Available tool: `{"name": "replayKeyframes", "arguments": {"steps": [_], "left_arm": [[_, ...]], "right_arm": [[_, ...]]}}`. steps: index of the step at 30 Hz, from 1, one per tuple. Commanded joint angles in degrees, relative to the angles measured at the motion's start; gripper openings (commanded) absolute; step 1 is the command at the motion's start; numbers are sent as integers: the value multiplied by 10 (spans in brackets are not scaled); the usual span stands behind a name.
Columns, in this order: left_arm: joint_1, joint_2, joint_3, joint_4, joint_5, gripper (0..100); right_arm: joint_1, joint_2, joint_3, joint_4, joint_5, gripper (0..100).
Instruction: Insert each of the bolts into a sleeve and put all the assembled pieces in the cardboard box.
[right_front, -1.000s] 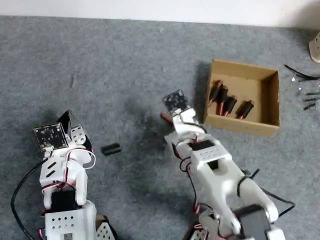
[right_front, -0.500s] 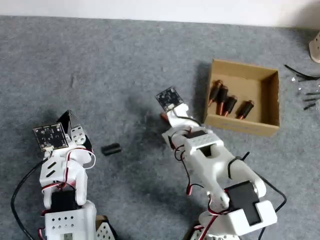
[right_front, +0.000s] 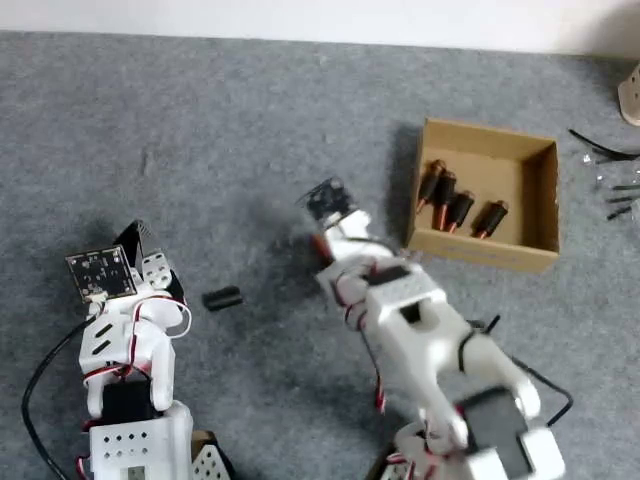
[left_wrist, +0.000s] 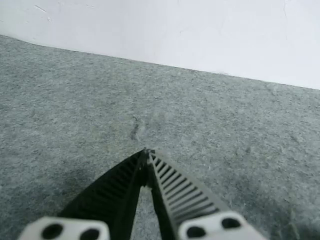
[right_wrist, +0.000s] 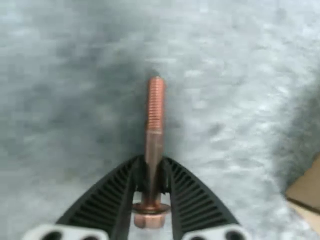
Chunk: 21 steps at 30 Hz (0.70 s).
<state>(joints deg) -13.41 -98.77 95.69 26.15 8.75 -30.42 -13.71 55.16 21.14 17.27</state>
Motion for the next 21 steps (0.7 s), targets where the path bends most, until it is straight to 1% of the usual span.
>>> {"name": "replayKeyframes", "arguments": {"steps": [1,3,4,8,9,11,13,16,19,21], "left_arm": [[6,5,-19,-11,3,7],[6,5,-19,-11,3,7],[6,5,-19,-11,3,7],[6,5,-19,-11,3,7],[6,5,-19,-11,3,7],[6,5,-19,-11,3,7],[4,5,-19,-11,2,7],[-22,5,-22,-11,3,7],[-64,4,-29,-10,5,7],[-109,5,-46,-2,6,7]], "right_arm": [[-93,-114,41,7,6,5],[-124,-145,63,7,6,5],[-125,-147,70,7,6,5],[-95,-115,74,8,6,13],[-86,-104,73,8,7,28],[-81,-86,60,8,7,96],[-84,-71,44,25,8,190],[-109,-59,4,63,9,287],[-155,-53,-42,100,9,293],[-190,-44,-73,116,10,293]]}}
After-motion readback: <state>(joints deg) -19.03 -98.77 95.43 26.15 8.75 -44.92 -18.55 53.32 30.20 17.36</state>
